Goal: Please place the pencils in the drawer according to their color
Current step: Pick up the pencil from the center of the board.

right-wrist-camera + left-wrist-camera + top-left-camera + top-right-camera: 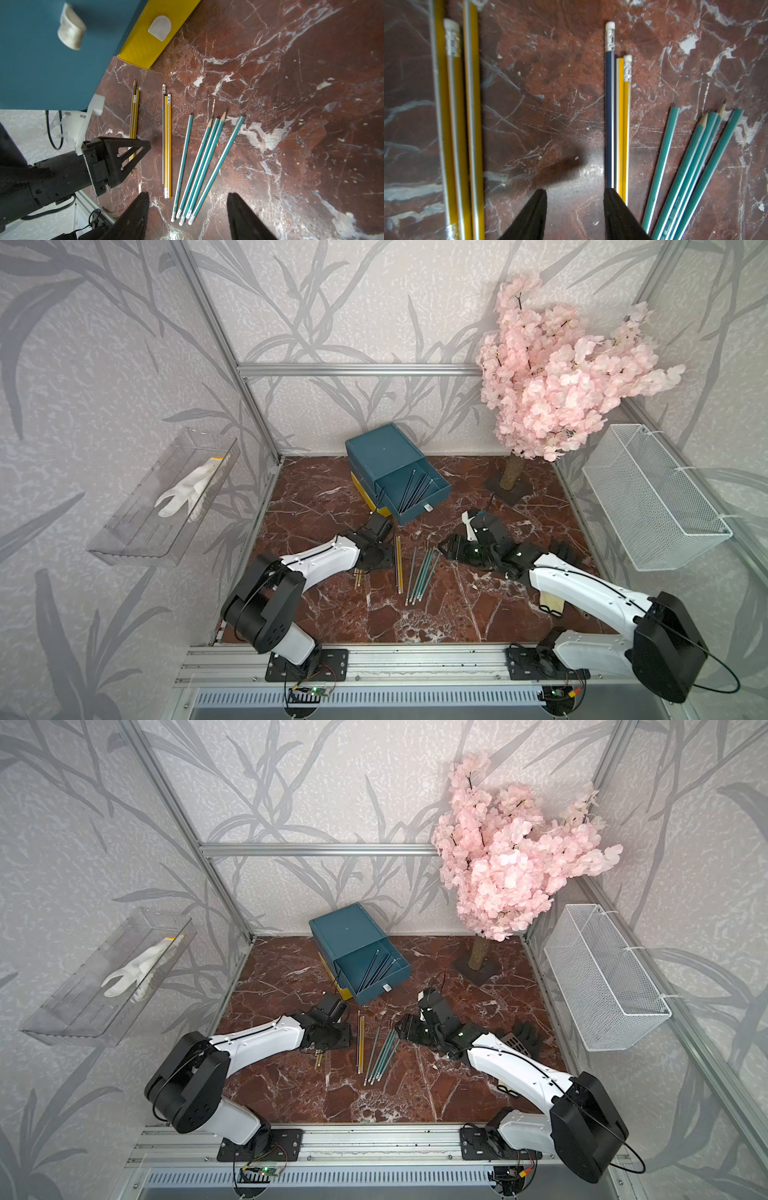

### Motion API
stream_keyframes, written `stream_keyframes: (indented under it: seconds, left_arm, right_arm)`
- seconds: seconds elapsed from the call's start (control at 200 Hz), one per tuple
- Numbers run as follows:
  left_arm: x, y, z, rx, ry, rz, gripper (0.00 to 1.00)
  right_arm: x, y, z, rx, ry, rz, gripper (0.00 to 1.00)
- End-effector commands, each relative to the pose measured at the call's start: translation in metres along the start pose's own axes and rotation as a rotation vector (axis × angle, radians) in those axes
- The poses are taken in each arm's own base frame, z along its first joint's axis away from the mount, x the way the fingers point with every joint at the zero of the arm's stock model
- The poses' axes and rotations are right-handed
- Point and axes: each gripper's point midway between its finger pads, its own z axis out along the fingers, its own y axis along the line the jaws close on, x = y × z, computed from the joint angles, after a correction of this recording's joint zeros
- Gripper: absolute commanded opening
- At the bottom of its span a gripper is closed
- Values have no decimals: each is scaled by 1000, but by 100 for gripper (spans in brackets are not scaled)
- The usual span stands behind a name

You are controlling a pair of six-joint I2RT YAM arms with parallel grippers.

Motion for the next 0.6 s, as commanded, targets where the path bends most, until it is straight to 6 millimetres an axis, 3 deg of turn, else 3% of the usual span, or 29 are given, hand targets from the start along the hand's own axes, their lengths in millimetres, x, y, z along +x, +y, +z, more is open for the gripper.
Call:
stream_keyframes:
  seconds: [0.0,0.595]
  left_arm:
    - [-5,-9,2,6,-1,17,49]
    - [5,-16,19,-49,43,55,47]
  right_arm:
    - [-7,11,-6,-18,-18,-19,63]
    - [-6,9,-7,-15,-23,-22,63]
